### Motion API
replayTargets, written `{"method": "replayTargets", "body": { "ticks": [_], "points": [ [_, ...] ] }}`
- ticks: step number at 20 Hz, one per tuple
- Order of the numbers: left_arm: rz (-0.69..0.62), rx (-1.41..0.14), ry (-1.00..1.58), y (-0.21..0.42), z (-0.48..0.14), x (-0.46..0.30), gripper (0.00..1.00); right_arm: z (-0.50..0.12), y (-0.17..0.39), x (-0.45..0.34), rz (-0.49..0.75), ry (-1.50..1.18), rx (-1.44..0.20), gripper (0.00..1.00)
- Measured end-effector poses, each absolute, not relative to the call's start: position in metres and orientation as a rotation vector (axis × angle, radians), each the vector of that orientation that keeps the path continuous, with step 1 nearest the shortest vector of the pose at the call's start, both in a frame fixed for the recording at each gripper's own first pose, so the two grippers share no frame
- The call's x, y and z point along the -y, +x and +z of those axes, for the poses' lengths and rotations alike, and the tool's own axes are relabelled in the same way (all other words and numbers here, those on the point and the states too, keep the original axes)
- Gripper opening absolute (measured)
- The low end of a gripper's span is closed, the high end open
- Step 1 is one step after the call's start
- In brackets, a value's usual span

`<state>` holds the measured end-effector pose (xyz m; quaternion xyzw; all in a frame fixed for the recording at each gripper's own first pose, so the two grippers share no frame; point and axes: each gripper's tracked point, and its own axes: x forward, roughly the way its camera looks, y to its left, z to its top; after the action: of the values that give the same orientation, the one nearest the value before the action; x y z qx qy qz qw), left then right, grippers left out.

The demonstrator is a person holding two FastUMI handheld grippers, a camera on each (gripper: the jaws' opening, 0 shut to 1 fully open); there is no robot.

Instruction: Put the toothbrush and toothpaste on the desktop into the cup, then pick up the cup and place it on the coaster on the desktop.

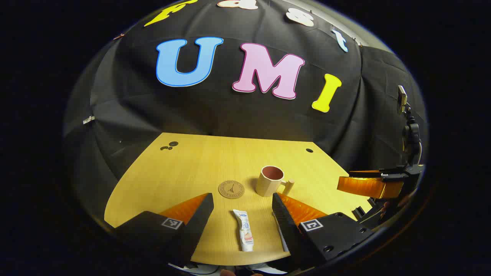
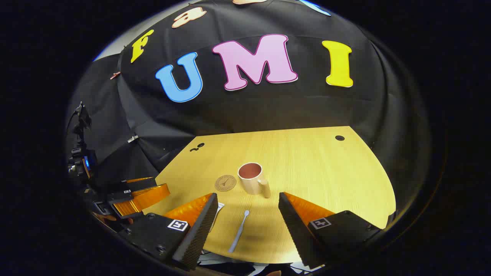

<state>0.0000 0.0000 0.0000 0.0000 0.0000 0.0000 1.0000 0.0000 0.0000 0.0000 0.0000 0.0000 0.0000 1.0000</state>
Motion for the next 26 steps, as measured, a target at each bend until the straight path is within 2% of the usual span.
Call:
{"method": "replayTargets", "body": {
  "ticks": [14, 26],
  "points": [
    [-0.028, -0.077, 0.067, 0.015, -0.024, 0.021, 0.95, -0.013, -0.007, 0.005, -0.008, -0.005, -0.036, 0.98],
    [0.083, -0.266, 0.110, 0.076, -0.104, 0.014, 0.93, -0.038, -0.016, 0.020, -0.014, 0.006, -0.099, 0.98]
  ]
}}
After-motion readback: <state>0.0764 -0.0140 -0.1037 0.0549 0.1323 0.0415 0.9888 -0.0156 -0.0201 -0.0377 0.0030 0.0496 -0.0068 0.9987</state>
